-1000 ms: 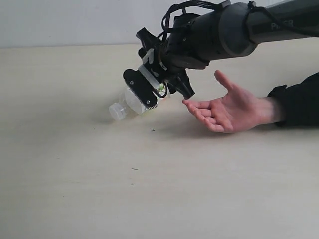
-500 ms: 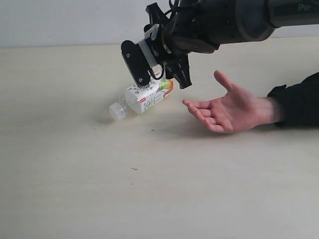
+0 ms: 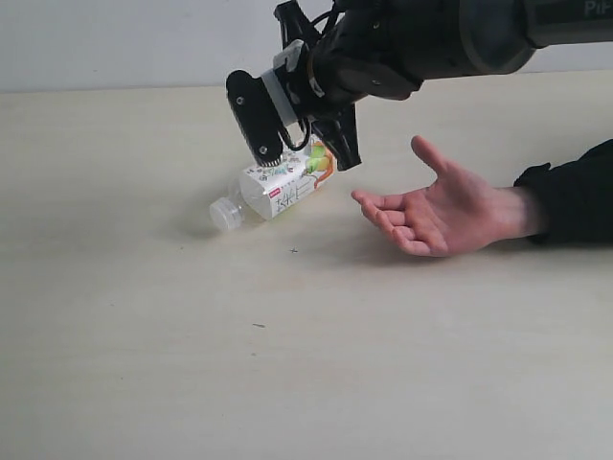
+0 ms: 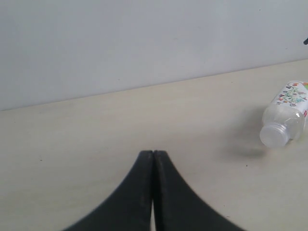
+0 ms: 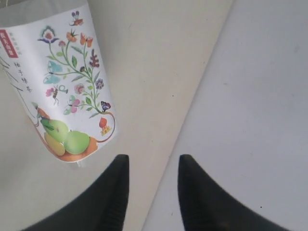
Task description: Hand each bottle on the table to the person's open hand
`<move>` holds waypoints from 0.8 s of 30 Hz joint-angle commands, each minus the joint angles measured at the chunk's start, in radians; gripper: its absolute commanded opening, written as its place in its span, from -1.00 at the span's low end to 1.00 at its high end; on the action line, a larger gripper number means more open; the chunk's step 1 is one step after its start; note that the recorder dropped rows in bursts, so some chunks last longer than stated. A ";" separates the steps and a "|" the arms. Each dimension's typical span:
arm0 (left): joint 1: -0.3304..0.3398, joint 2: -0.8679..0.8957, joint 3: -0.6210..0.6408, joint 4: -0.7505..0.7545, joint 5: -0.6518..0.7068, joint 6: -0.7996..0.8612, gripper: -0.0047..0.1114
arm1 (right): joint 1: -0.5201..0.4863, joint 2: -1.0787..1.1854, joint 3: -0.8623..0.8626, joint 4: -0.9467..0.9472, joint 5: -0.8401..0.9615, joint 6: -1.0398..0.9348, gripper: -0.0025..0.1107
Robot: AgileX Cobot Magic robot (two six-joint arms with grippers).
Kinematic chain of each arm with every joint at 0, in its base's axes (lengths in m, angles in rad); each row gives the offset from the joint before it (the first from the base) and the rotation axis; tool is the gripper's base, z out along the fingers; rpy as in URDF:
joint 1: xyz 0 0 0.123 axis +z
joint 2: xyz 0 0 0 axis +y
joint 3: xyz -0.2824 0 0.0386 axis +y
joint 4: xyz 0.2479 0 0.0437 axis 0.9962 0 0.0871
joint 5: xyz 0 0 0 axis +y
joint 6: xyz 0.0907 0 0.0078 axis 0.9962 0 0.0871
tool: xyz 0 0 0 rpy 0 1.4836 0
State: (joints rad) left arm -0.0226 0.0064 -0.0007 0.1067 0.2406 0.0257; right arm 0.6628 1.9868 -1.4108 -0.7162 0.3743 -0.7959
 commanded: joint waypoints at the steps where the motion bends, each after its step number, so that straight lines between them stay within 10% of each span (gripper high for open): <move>1: 0.002 -0.006 0.001 -0.006 0.001 -0.002 -0.91 | 0.001 -0.007 -0.004 0.058 -0.011 -0.032 -0.06; 8: 0.002 -0.006 0.001 -0.006 0.001 -0.002 -0.91 | 0.001 -0.011 -0.013 0.357 0.053 -0.124 0.26; 15: 0.002 -0.006 0.001 -0.006 0.001 -0.002 -0.91 | 0.001 -0.011 -0.175 0.930 0.497 -0.238 0.26; 20: 0.002 -0.006 0.001 -0.006 0.004 -0.002 -0.91 | 0.001 -0.011 -0.302 0.973 0.716 -0.077 0.26; 24: 0.002 -0.006 0.001 -0.006 0.004 -0.002 -0.91 | 0.001 -0.011 -0.356 0.821 0.642 0.450 0.26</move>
State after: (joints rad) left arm -0.0226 0.0064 -0.0007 0.1067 0.2406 0.0257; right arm 0.6628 1.9851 -1.7348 0.2040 1.0542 -0.6545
